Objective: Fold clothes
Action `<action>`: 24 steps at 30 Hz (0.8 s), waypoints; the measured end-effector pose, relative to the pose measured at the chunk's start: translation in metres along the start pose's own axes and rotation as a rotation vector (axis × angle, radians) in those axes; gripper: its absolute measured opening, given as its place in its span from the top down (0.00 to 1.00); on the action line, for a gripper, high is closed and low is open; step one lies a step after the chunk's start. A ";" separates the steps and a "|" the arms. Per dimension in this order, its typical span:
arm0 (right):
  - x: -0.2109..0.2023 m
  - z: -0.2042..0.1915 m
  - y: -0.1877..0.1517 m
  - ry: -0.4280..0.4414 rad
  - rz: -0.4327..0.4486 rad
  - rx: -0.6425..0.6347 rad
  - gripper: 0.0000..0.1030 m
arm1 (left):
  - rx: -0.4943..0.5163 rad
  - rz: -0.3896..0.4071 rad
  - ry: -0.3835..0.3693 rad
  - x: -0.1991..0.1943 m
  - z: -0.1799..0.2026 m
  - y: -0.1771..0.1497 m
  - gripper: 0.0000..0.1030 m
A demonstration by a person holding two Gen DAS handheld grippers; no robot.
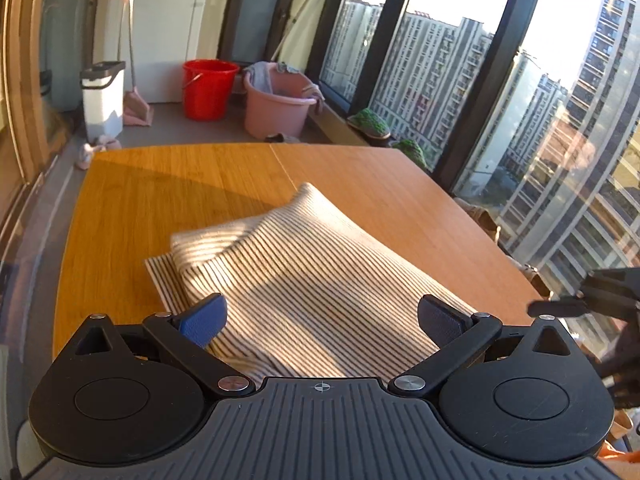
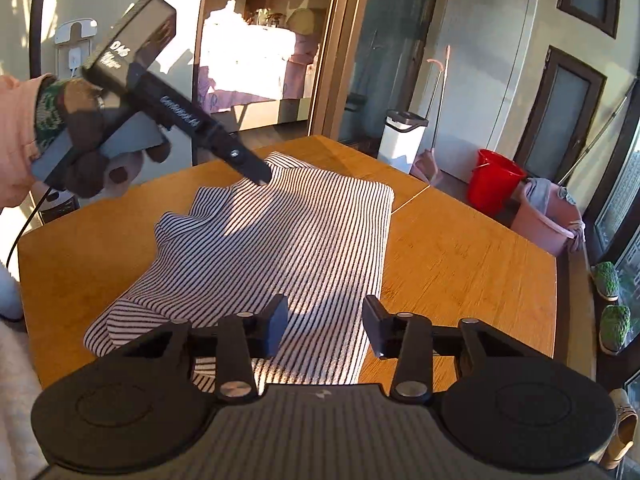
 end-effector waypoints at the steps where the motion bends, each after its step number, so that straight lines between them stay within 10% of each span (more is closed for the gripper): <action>1: 0.007 0.000 0.000 0.027 -0.012 0.023 0.61 | -0.017 -0.023 -0.026 -0.003 0.005 -0.011 0.00; 8: 0.037 0.004 -0.020 0.052 -0.074 0.082 0.37 | 0.071 -0.041 0.021 0.016 0.026 -0.039 0.00; 24: 0.008 0.017 -0.041 -0.072 -0.078 0.103 0.36 | 0.169 0.004 0.031 0.052 0.039 -0.016 0.00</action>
Point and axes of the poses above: each gripper's, at about its wrist camera, not at the fingertips, and x roughly the way its jaws point, z to its right, y to its top, the point moved 10 cm from there along x, roughly the way its jaws point, and after that the axes turned 2 degrees about -y, right-handed, at the moved point
